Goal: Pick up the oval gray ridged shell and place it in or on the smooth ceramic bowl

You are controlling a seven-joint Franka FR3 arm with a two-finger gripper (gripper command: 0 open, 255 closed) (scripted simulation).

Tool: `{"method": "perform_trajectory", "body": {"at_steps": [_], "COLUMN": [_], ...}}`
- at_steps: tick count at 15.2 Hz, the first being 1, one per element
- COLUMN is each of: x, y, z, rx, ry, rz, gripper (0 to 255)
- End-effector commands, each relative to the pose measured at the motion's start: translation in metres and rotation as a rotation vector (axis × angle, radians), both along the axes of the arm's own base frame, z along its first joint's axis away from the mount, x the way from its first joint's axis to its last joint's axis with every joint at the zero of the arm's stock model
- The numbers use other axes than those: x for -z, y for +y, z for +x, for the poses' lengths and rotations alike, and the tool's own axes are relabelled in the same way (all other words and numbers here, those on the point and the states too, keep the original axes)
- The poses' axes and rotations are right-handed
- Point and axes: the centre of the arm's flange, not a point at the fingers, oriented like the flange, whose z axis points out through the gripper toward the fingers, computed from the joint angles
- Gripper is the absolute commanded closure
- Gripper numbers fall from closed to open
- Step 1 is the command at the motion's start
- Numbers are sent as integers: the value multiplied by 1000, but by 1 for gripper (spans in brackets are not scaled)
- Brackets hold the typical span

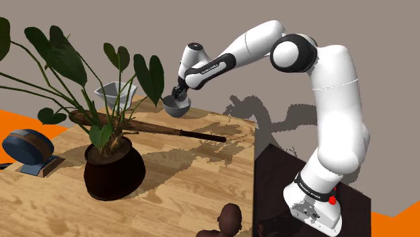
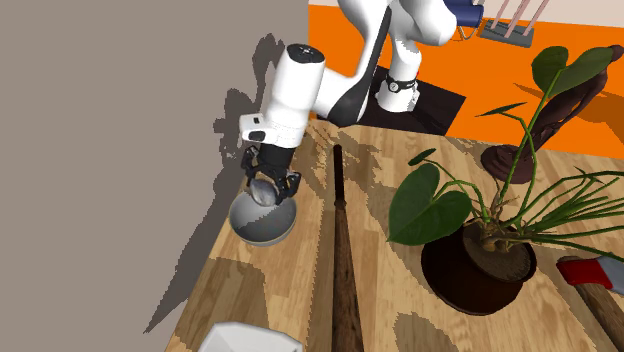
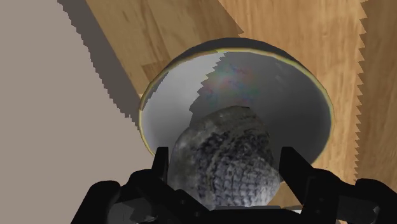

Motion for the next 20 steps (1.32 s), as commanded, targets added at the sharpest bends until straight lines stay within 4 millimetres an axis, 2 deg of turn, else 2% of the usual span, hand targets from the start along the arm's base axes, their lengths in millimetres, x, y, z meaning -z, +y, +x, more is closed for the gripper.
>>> {"method": "perform_trajectory", "body": {"at_steps": [1, 4, 12, 13, 18, 20], "x": [12, 27, 29, 29, 29, 5], "y": [1, 1, 1, 1, 1, 3], "z": [0, 0, 0, 0, 0, -10], "rx": [0, 0, 0, 0, 0, 0], "ry": [-1, -1, -1, -1, -1, -1], "rz": [0, 0, 0, 0, 0, 0], "gripper": [255, 255, 255, 0, 0, 0]}}
